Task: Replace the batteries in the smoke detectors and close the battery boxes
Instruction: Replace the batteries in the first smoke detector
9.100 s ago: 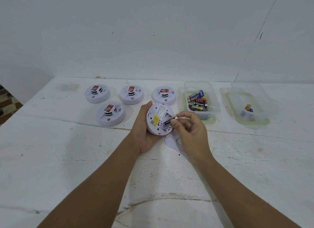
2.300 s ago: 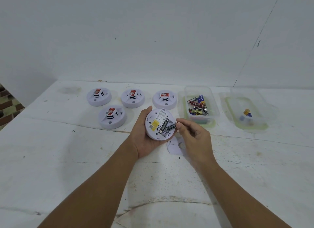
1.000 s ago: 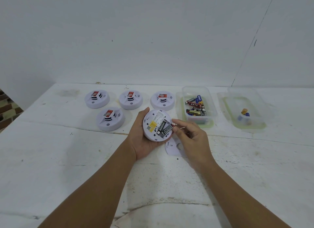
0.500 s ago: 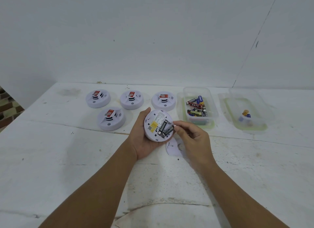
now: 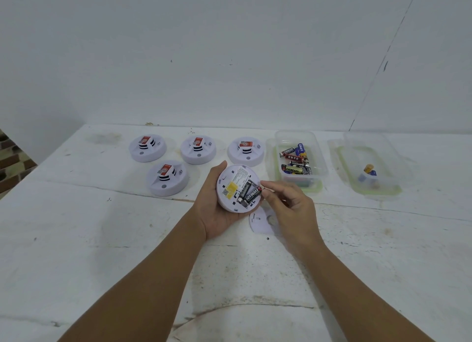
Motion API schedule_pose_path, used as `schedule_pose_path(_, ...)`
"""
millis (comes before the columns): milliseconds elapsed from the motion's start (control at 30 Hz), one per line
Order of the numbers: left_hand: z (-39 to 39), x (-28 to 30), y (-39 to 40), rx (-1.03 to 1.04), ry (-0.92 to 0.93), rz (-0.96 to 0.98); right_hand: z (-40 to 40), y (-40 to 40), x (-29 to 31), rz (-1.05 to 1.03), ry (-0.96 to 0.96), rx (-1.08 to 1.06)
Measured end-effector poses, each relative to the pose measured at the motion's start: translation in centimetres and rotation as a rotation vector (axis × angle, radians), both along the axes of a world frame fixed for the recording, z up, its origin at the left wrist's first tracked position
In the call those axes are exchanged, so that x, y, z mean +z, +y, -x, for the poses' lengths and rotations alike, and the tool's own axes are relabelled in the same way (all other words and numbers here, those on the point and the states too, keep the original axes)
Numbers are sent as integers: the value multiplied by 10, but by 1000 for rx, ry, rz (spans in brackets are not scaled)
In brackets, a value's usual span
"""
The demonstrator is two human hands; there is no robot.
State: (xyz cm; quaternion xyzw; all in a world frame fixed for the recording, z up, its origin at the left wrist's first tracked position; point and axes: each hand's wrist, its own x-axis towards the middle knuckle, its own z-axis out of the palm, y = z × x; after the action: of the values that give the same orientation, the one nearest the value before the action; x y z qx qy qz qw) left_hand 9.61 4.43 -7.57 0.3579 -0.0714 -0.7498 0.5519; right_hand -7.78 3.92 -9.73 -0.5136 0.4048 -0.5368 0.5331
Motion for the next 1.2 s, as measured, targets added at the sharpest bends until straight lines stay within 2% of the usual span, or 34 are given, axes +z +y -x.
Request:
schedule_pose_path(167,-1,-1,0,-8,-13,2,0,1,0,-10,23,24)
schedule_pose_path(333,-1,-2,-1,-7,-21,8,1,1,3,-82,-76,37)
schedule_pose_path(733,-1,-1,-1,-10,-19,9,-2,-3,-1,-57,-155,59)
schedule_pose_path(867,0,-1,-1,-7,-3,12,0,-3,-4,-44,-78,49)
schedule_pose_path(1200,-1,-3,-1,-22,-39,30,-1,-2,-6,-38,-68,-6)
